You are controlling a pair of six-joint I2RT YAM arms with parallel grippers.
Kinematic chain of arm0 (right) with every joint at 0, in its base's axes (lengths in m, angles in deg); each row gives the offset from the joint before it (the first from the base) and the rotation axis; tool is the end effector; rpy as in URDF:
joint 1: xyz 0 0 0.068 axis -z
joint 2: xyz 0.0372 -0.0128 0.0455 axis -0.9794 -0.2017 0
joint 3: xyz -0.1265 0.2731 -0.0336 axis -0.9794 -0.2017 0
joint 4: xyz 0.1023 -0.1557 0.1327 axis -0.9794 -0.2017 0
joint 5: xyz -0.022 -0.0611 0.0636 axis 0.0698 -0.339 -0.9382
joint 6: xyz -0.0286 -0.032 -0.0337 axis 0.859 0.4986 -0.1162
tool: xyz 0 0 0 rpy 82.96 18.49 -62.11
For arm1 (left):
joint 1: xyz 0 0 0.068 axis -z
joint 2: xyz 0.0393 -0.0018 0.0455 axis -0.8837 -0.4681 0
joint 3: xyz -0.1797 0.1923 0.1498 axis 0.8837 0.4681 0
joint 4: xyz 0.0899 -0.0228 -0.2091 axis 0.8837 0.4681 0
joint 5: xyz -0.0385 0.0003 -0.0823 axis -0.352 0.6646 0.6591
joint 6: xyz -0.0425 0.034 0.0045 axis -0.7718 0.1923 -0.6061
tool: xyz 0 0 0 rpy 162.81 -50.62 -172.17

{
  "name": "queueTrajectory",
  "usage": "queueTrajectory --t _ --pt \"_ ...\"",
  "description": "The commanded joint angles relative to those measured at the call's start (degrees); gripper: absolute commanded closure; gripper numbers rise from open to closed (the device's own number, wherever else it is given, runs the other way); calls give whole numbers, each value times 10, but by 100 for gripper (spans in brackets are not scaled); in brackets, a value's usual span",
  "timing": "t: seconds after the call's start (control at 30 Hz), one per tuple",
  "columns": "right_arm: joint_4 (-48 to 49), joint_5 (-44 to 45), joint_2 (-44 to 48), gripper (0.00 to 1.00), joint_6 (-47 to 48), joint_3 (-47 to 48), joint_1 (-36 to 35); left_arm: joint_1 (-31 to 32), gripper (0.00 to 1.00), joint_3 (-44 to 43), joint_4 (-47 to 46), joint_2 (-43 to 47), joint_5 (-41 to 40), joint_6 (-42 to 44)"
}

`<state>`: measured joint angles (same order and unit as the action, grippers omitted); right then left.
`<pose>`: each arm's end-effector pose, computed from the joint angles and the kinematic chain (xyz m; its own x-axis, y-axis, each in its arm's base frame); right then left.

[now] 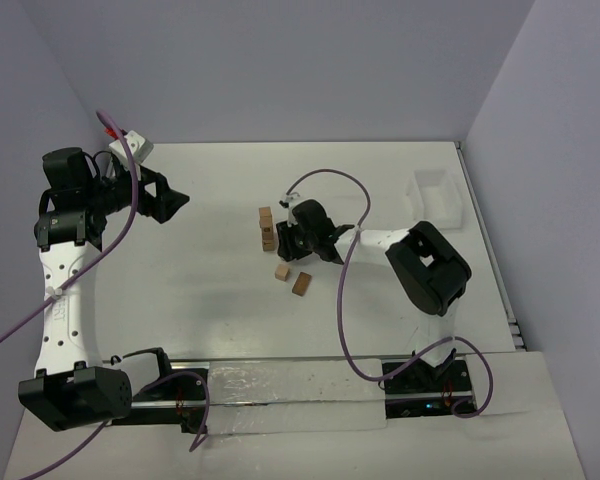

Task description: Build the wood block tower

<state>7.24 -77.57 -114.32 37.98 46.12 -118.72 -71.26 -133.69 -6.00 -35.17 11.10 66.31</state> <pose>0.2875 0.2504 0.2109 -0.6576 -0.2386 -0.7146 -0.5706 0.7771 0.2656 0.1863 0.0028 0.4304 -0.2476 0.1791 -0.9522 0.6547 0.7553 -0.0282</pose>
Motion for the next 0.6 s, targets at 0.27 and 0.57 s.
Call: queueTrajectory --t 0.27,0.57 --pt "-5 -40 76 57 37 -56 -2 -6 1 -22 -2 1 23 5" --pt "-12 -88 61 57 51 -47 -1 -6 1 -18 1 6 22 9"
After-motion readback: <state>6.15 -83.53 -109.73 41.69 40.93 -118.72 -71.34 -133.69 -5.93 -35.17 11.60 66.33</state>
